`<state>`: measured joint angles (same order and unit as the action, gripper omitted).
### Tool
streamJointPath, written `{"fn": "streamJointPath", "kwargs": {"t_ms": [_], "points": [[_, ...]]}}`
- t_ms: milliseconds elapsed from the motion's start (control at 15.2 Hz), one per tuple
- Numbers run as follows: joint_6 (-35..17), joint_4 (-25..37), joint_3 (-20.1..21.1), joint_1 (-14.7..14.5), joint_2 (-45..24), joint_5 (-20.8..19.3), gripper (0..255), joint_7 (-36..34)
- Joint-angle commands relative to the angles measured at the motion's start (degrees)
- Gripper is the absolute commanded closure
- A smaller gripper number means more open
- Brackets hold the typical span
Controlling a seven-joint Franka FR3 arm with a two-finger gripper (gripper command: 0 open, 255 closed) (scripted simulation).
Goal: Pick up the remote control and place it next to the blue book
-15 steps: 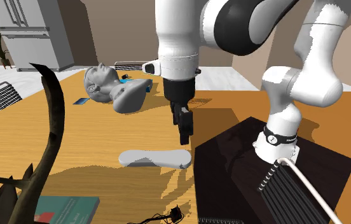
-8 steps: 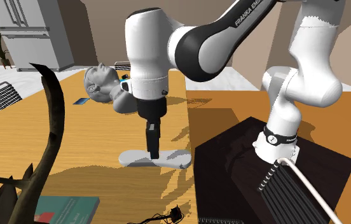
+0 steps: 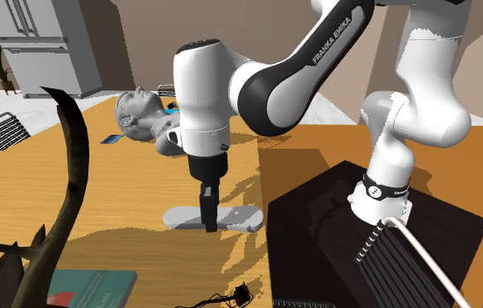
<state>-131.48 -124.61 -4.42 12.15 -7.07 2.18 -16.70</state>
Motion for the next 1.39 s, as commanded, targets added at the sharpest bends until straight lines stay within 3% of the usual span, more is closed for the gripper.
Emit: {"fn": "streamJointPath", "kwargs": {"t_ms": [0,330,396,990,1320], "points": [[-0.32,-0.11,0.01,0.00,-0.17,0.03,0,0.02],[-0.30,-0.11,0.00,0.00,-0.17,0.03,0,0.02],[-0.30,-0.11,0.00,0.00,-0.17,0.03,255,0.02],[-0.32,-0.11,0.01,0.00,-0.17,0.03,255,0.02],[3.31,1.32,-0.05,-0.03,2.03,-0.30,255,-0.25]]}}
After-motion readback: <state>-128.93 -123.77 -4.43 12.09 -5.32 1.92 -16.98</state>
